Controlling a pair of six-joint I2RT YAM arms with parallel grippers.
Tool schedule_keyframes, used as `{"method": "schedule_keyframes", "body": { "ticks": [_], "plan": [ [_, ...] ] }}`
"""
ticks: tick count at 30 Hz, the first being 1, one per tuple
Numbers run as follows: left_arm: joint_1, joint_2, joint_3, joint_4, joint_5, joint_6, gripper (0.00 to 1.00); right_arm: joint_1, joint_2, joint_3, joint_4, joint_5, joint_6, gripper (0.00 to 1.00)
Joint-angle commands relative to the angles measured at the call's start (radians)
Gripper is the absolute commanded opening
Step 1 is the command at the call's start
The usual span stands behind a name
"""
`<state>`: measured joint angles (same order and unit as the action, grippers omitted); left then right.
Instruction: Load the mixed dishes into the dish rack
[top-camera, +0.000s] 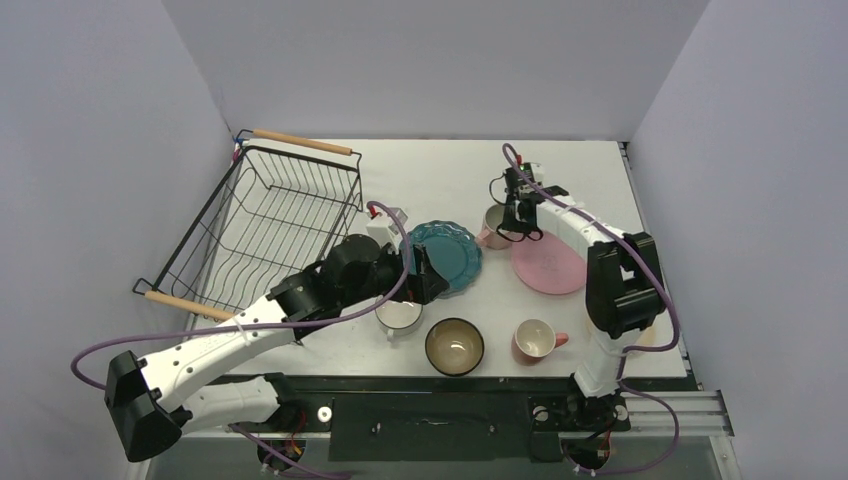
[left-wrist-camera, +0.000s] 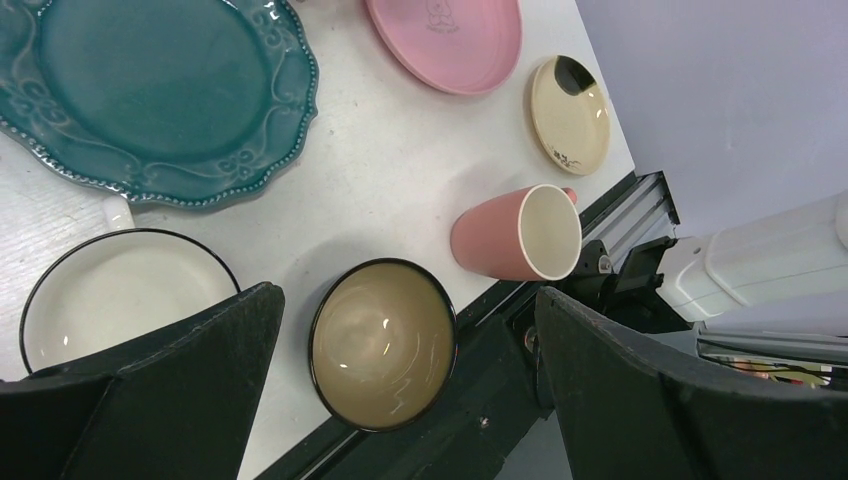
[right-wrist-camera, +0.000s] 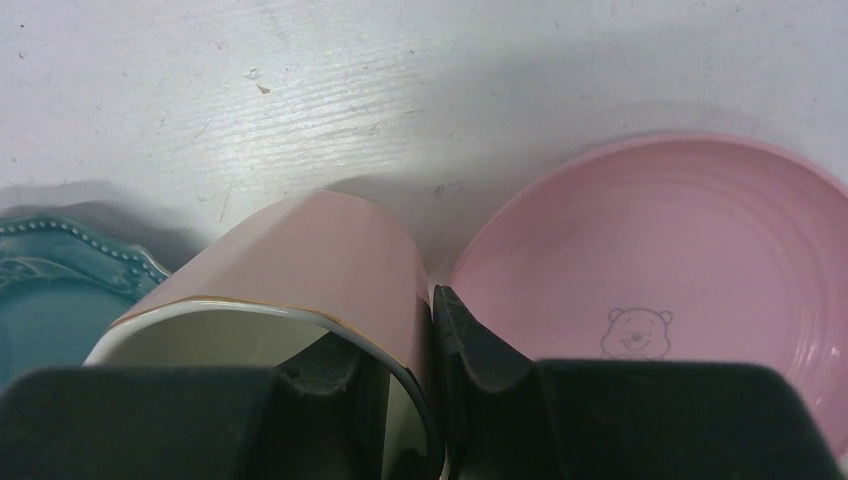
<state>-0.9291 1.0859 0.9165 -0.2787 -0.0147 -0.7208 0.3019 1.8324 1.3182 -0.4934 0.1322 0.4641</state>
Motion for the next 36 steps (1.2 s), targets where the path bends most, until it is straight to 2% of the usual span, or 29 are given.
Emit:
{"method": "schedule_keyframes", "body": {
  "ticks": [1,9,14,17,20,23,27,29,31,36],
  "plan": [
    [-0.005,-0.055,0.024,0.0,-0.032,0.009,0.96,-0.003,-0.137,0.009,0.031,0.066,-0.014,0.0],
    [-0.004,-0.061,0.025,-0.021,-0.056,0.007,0.96,-0.01,-0.302,-0.059,0.068,0.055,-0.016,0.0],
    [-0.003,-0.049,0.03,-0.007,-0.059,-0.01,0.97,-0.011,-0.449,-0.176,0.139,0.005,-0.012,0.0],
    [0.008,-0.052,0.001,0.069,-0.021,-0.038,0.96,-0.01,-0.538,-0.275,0.216,-0.041,-0.019,0.0],
    [0.081,-0.044,-0.022,0.138,0.126,-0.088,0.96,-0.01,-0.651,-0.361,0.29,-0.11,-0.025,0.0],
    [0.154,-0.043,-0.083,0.276,0.287,-0.166,0.97,-0.01,-0.729,-0.445,0.358,-0.175,-0.029,0.0],
    [0.261,-0.035,-0.141,0.416,0.431,-0.278,0.96,-0.01,-0.797,-0.507,0.447,-0.355,-0.025,0.0],
    [0.308,-0.031,-0.173,0.496,0.487,-0.343,0.96,-0.006,-0.819,-0.53,0.522,-0.463,0.003,0.0],
    [0.36,-0.027,-0.205,0.587,0.539,-0.411,0.97,0.004,-0.834,-0.553,0.598,-0.512,0.041,0.0],
    [0.411,-0.033,-0.293,0.797,0.613,-0.588,0.97,0.037,-0.866,-0.608,0.805,-0.598,0.162,0.0]
  ]
}}
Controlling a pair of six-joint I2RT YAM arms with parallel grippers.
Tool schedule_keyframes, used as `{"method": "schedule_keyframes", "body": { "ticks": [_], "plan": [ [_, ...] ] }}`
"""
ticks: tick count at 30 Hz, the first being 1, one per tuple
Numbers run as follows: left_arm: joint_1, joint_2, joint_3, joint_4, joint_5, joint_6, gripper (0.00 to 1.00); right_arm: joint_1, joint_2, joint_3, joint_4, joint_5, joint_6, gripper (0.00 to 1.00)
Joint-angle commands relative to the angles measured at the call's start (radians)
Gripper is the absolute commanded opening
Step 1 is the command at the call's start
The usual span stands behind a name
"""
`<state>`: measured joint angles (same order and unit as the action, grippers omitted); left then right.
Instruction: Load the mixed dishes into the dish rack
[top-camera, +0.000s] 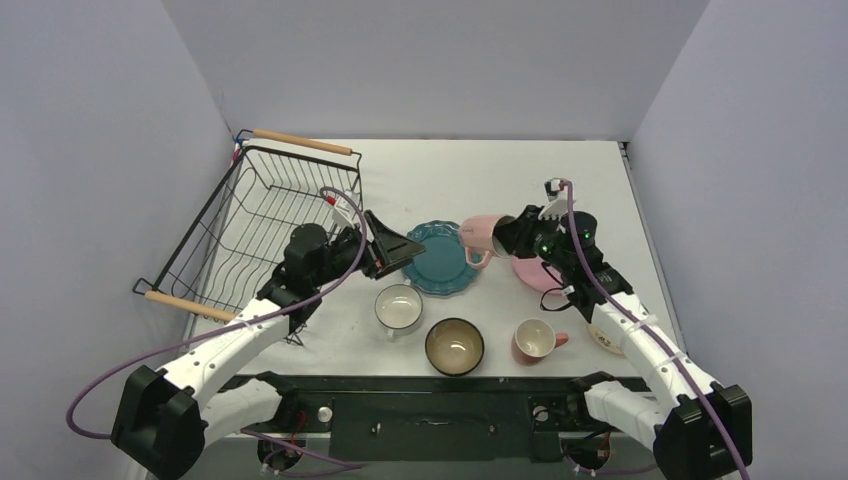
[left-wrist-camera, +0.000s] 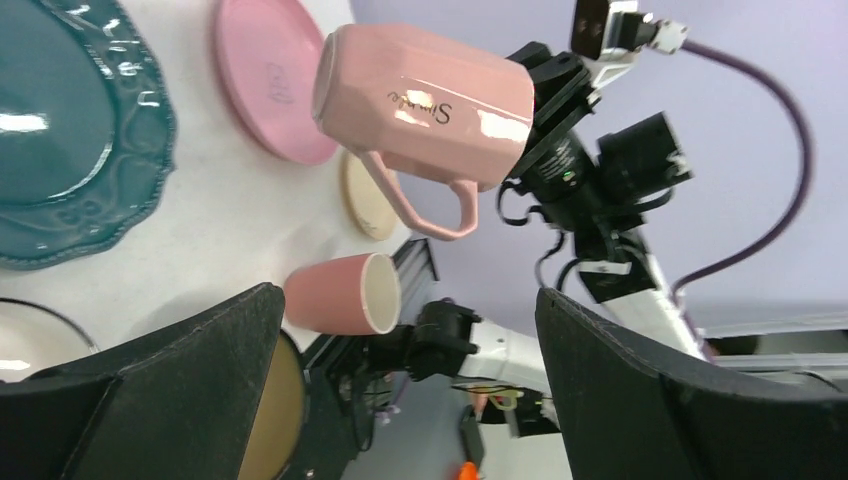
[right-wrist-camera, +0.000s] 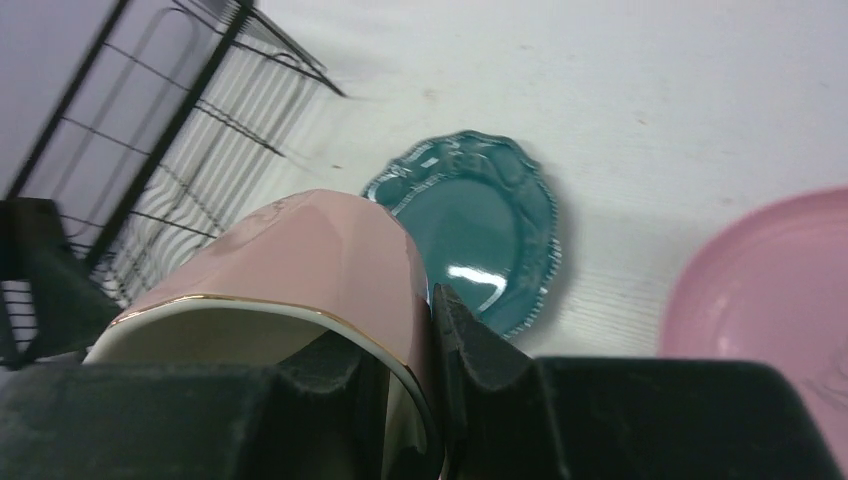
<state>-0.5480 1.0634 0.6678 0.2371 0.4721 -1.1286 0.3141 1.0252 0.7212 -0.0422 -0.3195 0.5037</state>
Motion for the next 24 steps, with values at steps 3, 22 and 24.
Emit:
{"method": "schedule_keyframes", "body": {
  "ticks": [3,22,24],
  "plan": [
    [0.043,-0.012,-0.098,0.397,0.143,-0.291,0.97,0.062,-0.084,-0.033,0.437,-0.178,0.165,0.0],
    [-0.102,0.206,-0.133,0.903,0.074,-0.637,0.96,0.243,-0.039,-0.093,0.753,-0.202,0.309,0.0],
    [-0.115,0.22,-0.135,0.937,0.062,-0.648,0.96,0.251,-0.017,-0.089,0.776,-0.213,0.319,0.0]
  ]
}}
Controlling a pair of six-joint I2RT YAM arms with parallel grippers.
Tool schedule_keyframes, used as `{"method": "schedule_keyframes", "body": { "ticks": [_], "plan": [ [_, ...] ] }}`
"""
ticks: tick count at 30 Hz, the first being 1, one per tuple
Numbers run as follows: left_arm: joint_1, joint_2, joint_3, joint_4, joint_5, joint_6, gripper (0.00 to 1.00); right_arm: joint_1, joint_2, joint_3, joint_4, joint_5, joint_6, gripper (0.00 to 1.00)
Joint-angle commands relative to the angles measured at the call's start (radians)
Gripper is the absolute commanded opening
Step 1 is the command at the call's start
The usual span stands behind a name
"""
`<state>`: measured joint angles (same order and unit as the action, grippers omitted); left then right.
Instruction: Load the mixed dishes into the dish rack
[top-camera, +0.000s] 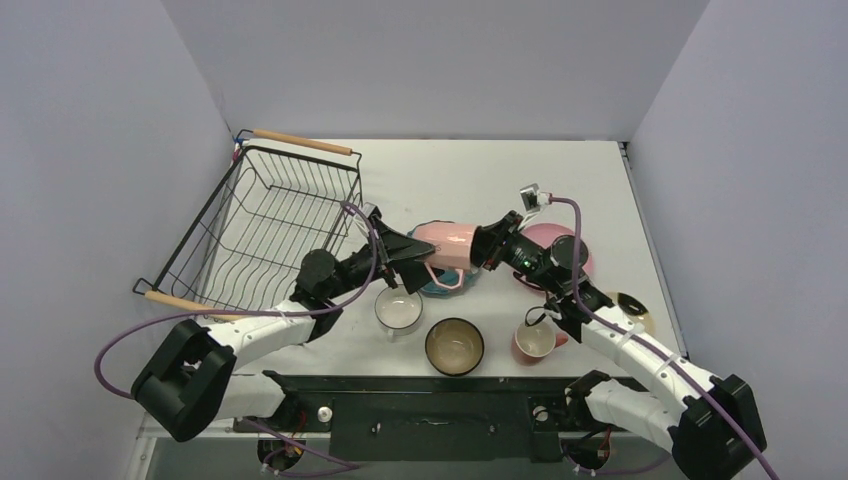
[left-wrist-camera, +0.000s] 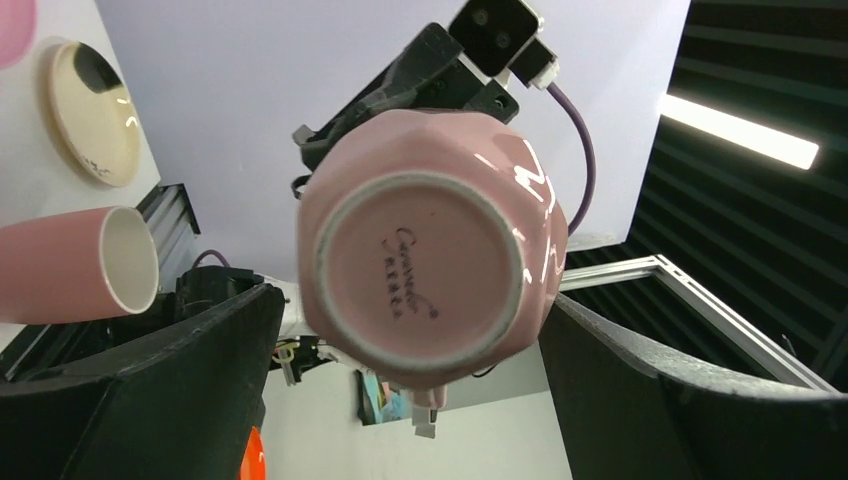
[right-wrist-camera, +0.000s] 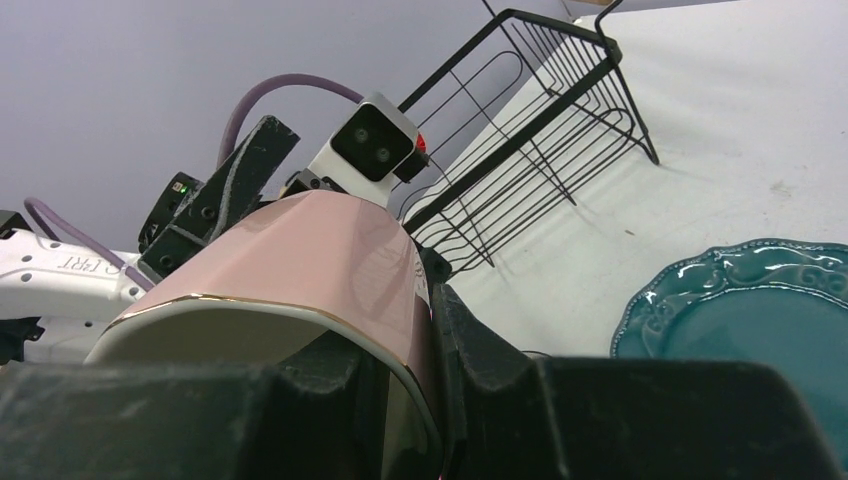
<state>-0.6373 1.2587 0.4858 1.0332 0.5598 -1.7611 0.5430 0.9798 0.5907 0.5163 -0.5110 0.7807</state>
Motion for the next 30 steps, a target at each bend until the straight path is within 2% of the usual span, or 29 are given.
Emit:
{"method": "schedule_keyframes", "body": {
  "ticks": [1,8,12,16,20,22,24,30],
  "plan": [
    [-0.028,0.029,0.046,0.165,-0.031,-0.026,0.97,0.025,0.035,0.04,0.232,-0.025,0.046,0.0],
    [-0.033,-0.004,0.032,0.165,-0.077,-0.029,0.99,0.038,0.033,-0.005,0.298,-0.014,0.045,0.0],
    [-0.033,-0.048,0.05,0.073,-0.092,0.046,0.94,0.038,0.03,-0.013,0.286,-0.009,0.04,0.0],
    [-0.037,-0.099,0.064,-0.084,-0.121,0.13,0.94,0.043,0.023,-0.027,0.308,-0.006,0.055,0.0],
    [-0.037,-0.132,0.055,-0.113,-0.156,0.161,0.93,0.048,0.016,-0.038,0.32,-0.003,0.063,0.0],
    [-0.036,-0.142,0.062,-0.15,-0.168,0.186,0.99,0.049,0.015,-0.041,0.325,-0.003,0.069,0.0],
    [-0.038,-0.144,0.067,-0.178,-0.168,0.203,0.97,0.054,0.013,-0.045,0.339,-0.002,0.079,0.0],
    [-0.039,-0.142,0.066,-0.159,-0.159,0.191,0.99,0.065,0.016,-0.047,0.339,-0.001,0.075,0.0]
  ]
}}
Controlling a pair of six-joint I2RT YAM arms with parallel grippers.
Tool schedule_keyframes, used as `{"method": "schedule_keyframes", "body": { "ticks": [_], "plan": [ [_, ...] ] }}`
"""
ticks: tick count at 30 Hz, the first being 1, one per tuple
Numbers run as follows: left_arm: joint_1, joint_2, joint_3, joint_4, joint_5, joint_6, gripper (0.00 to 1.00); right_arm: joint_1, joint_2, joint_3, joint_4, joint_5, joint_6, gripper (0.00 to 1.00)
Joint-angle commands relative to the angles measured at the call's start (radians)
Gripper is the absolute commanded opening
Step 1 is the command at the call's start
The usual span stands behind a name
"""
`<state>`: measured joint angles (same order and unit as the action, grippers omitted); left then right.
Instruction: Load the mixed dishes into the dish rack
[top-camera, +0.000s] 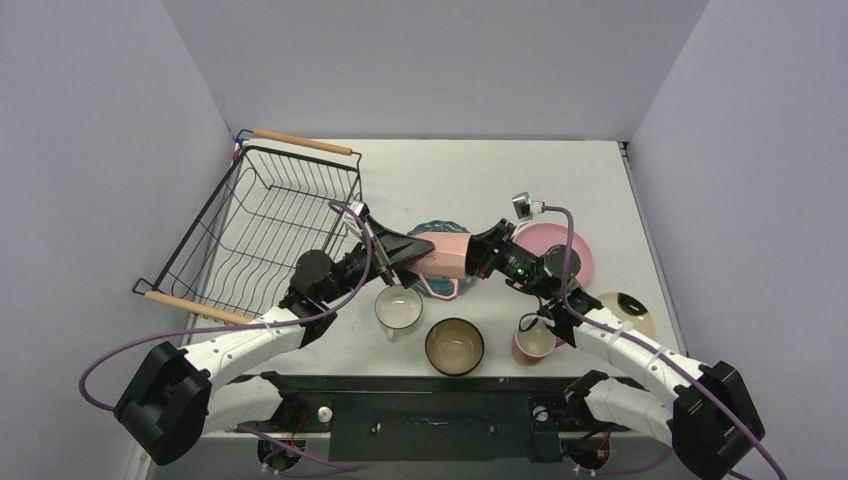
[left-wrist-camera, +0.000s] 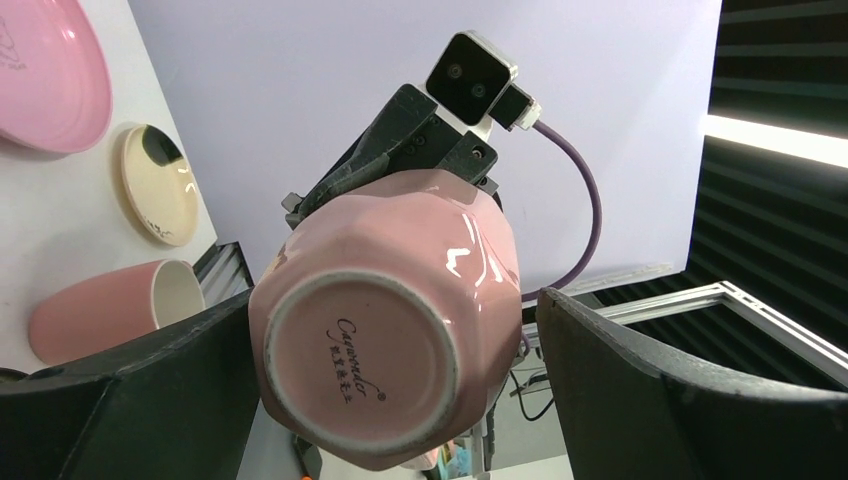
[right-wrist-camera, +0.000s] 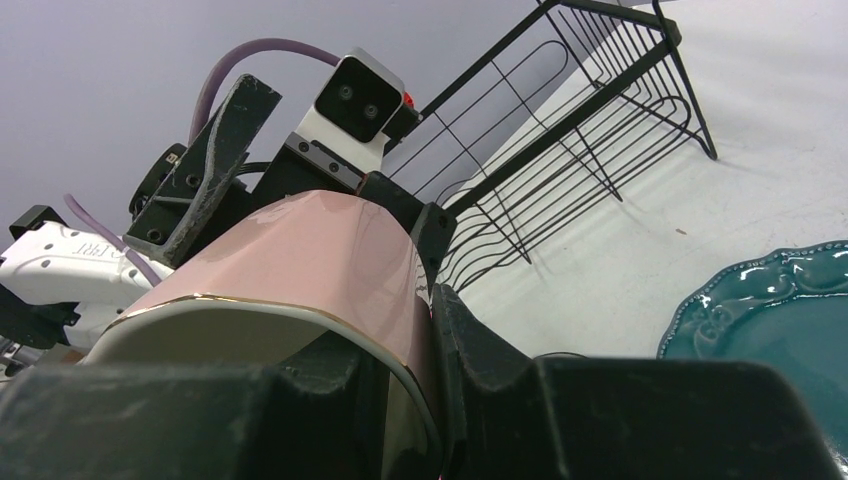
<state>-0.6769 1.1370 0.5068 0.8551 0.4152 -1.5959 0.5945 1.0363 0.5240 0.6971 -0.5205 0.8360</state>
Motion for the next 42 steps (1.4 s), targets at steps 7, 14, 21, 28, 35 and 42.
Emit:
{"method": "schedule_keyframes", "body": {
  "ticks": [7,14,21,28,35,42],
  "plan": [
    [0.001,-0.007,0.06,0.026,0.022,0.015,0.93,0.021,-0.029,0.037,0.098,0.014,-0.021,0.0],
    [0.004,-0.021,0.066,0.018,0.028,0.028,0.89,0.026,-0.021,0.046,0.09,-0.004,-0.028,0.0],
    [0.015,-0.015,0.087,0.005,0.061,0.045,0.86,0.028,-0.007,0.049,0.094,-0.017,-0.003,0.0],
    [0.033,-0.025,0.099,0.007,0.074,0.057,0.64,0.027,0.015,0.053,0.107,-0.032,0.009,0.0],
    [0.073,-0.06,0.153,-0.089,0.103,0.14,0.05,0.027,-0.013,0.096,-0.051,-0.003,-0.035,0.0],
    [0.093,-0.096,0.162,-0.147,0.112,0.157,0.0,0.029,-0.034,0.126,-0.116,0.051,-0.055,0.28]
  ]
}}
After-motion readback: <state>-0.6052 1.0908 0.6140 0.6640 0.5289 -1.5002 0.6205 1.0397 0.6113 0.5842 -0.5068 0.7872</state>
